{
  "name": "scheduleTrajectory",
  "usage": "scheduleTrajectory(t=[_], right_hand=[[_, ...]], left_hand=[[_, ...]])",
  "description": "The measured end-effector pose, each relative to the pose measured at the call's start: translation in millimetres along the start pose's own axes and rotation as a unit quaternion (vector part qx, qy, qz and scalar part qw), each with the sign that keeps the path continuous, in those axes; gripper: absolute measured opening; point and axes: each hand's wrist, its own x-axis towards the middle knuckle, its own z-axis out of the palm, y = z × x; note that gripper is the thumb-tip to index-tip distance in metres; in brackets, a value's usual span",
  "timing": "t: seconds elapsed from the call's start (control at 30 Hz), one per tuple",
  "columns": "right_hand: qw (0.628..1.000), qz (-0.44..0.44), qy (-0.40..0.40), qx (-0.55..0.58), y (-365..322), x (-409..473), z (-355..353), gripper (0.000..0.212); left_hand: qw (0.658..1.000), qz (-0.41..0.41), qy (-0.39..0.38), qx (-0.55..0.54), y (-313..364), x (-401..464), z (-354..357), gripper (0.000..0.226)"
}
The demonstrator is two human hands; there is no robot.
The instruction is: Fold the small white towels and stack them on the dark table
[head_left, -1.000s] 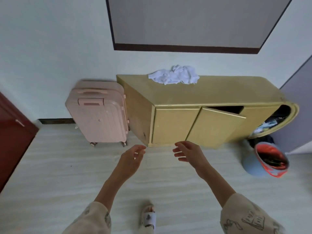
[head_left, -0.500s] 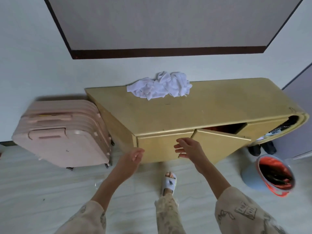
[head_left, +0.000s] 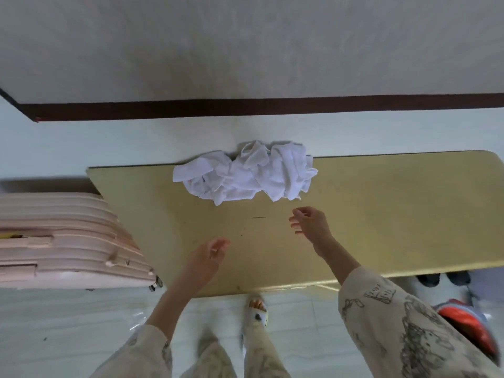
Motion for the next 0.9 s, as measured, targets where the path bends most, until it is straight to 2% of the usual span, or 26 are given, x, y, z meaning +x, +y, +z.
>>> scheduleTrajectory(t=[0.13,0.2,0.27,0.37,0.43,0.6,0.77,0.9], right_hand=[[0.998,0.038,0.029,-0.029,-17,63,4,0.036],[0.998,0.060,0.028,-0.022,-21,87,8,0.049],[0.996,0.079,0.028,-0.005,-22,109,15,0.053],[0.992,0.118,0.031,0.029,-21,130,24,0.030],[0.989,0.129,0.061,0.038,-19,138,30,0.015],[0.987,0.066,0.145,0.023,-34,129,29,0.012],[0.989,-0.056,0.127,-0.048,-74,92,-9,0.006],[0.973,-0.144,0.104,-0.149,-107,61,-46,0.019]], left_hand=[[1.000,-0.016,-0.005,-0.016,5,45,1,0.025],[1.000,-0.018,-0.010,-0.019,6,64,1,0.025],[0.999,-0.018,-0.020,-0.018,4,84,2,0.026],[0.998,-0.017,-0.055,-0.010,3,107,2,0.029],[0.997,-0.019,-0.077,-0.013,-1,120,3,0.029],[0.996,0.015,-0.084,-0.006,13,140,0,0.024],[0.990,0.129,-0.050,0.000,65,155,-7,0.021],[0.968,0.249,-0.009,-0.001,122,166,-16,0.025]])
